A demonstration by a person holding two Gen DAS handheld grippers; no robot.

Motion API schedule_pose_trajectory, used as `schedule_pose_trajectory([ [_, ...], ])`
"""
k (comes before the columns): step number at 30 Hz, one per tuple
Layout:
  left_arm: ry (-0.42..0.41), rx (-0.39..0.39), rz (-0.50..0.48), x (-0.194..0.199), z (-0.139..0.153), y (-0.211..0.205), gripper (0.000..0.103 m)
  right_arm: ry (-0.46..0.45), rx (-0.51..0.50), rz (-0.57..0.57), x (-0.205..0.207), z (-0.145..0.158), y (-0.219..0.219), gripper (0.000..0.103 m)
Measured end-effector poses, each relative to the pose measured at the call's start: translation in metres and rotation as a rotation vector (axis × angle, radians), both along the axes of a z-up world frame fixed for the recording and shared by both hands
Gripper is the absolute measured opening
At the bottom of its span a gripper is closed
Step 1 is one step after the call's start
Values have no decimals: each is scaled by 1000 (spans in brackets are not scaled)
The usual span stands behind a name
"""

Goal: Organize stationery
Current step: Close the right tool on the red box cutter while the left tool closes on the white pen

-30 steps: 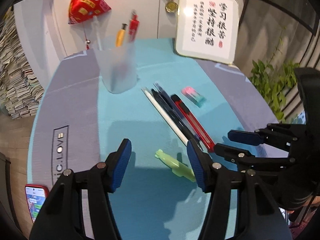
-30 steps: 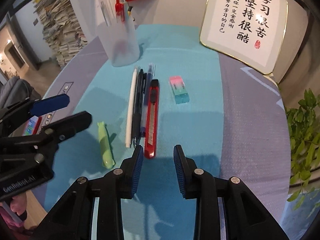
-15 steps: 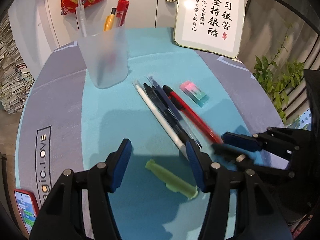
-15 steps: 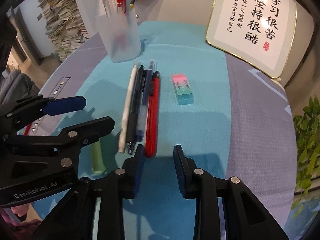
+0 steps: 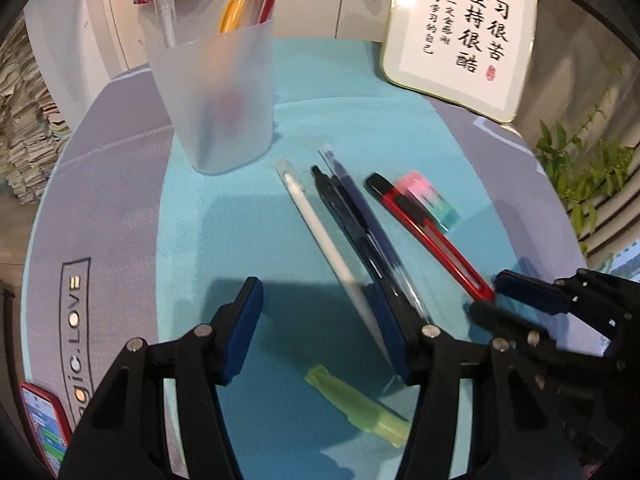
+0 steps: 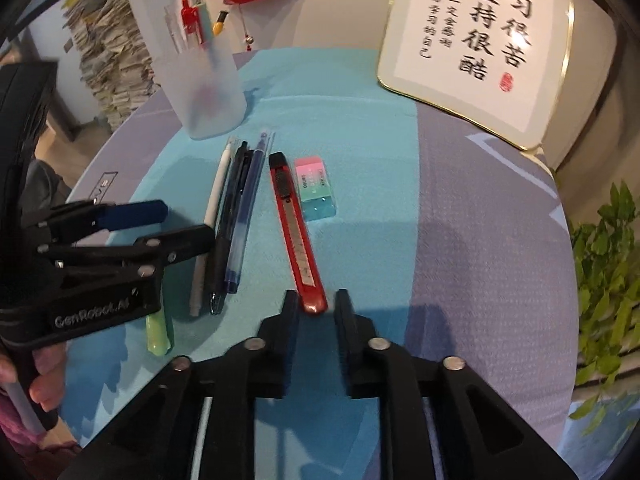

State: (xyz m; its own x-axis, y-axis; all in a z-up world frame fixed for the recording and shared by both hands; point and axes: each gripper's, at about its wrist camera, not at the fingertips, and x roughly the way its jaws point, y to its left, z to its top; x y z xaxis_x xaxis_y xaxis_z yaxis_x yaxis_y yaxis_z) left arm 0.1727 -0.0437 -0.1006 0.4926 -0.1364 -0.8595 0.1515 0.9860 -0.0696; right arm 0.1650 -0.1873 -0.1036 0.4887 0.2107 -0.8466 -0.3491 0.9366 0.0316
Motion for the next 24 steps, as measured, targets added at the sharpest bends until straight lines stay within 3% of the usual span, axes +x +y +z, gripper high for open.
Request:
schedule_pose_trajectory([
  [2,-2,12,1,2,0,-1,52,-9,-8,6,2,0,4,40],
  [4,-10,49,6,3,0,-1,38,-22,-20,14,4,-1,7,40],
  [6,-10,50,4,5,1,3,10,-38,-41,20,5,-2,13,38],
  [8,10,21,-1,10,2,9,6,-50,-64,32,4,-1,17,16],
  [9,13,15,-3,11,2,12,6,-38,-55,37,4,0,19,15],
  [15,8,-20,34,6,10,52,6,14,-12,52,-13,1,9,14],
  [18,8,15,25,-12,15,64,6,40,-26,81,-33,1,4,14],
  [24,102,4,10,-55,1,82,6,99,-39,120,-72,-2,-1,14],
])
